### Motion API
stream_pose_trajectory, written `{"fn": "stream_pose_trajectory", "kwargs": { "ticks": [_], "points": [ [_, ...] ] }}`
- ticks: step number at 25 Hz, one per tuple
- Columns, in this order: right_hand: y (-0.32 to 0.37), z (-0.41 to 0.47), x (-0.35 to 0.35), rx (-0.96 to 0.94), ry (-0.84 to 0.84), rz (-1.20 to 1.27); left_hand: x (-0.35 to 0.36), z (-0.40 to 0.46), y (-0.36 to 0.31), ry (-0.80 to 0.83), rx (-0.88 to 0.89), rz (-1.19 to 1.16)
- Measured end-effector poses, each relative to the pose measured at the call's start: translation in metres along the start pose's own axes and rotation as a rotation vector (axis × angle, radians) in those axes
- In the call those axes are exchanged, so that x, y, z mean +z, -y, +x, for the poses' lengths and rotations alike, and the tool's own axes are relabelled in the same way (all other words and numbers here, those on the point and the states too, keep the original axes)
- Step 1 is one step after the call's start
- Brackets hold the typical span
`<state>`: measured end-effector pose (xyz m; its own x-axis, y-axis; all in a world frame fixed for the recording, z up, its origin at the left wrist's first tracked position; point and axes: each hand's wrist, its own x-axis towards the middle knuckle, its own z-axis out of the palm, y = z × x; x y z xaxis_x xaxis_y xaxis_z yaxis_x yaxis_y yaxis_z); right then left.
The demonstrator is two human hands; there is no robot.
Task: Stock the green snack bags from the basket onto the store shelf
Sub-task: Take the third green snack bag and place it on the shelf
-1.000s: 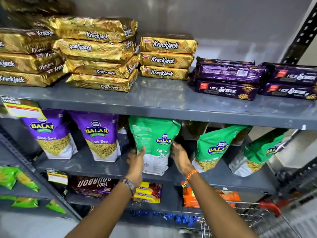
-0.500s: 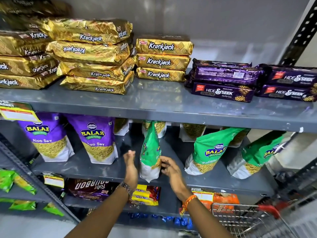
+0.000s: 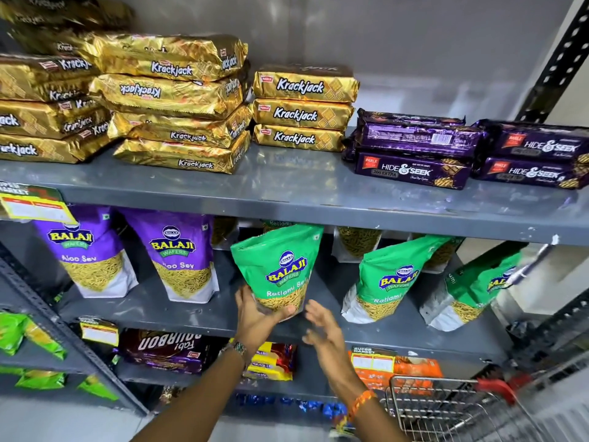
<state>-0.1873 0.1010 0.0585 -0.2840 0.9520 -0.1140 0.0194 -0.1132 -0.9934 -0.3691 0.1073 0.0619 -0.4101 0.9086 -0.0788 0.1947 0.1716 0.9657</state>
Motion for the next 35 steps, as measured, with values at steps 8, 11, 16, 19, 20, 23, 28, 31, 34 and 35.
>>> {"fn": "stream_pose_trajectory", "kwargs": {
  "ticks": [8, 11, 16, 19, 20, 23, 28, 31, 34, 35],
  "points": [
    [-0.003, 0.015, -0.113, 0.075, -0.621, -0.26, -0.015, 0.038, 0.011, 0.011, -0.031, -0.006],
    [0.006, 0.043, -0.129, -0.02, -0.533, -0.337, -0.016, 0.042, 0.011, 0.041, -0.023, 0.0],
    [0.004, 0.056, -0.113, -0.062, -0.653, -0.304, -0.014, 0.043, 0.011, 0.036, 0.001, -0.016],
    [0.001, 0.056, -0.086, -0.044, -0.801, -0.314, -0.012, 0.043, 0.008, 0.048, 0.032, -0.013],
    [0.001, 0.058, -0.081, -0.04, -0.816, -0.317, -0.012, 0.044, 0.007, 0.054, 0.037, -0.003],
    [0.003, 0.06, -0.079, -0.038, -0.818, -0.333, -0.014, 0.046, 0.006, 0.084, 0.036, -0.009],
    [0.004, 0.043, -0.088, -0.004, -0.737, -0.242, -0.012, 0.039, 0.007, 0.065, -0.007, -0.041],
    [-0.012, 0.002, -0.118, -0.061, -0.768, -0.13, 0.001, 0.012, 0.016, -0.194, -0.035, -0.067],
    [-0.01, -0.028, -0.178, -0.106, -0.951, -0.066, 0.039, -0.022, 0.022, -0.205, -0.01, -0.165],
    [-0.003, -0.028, -0.202, -0.093, -0.978, -0.066, 0.057, -0.028, 0.017, -0.11, -0.025, -0.179]
  ]
}}
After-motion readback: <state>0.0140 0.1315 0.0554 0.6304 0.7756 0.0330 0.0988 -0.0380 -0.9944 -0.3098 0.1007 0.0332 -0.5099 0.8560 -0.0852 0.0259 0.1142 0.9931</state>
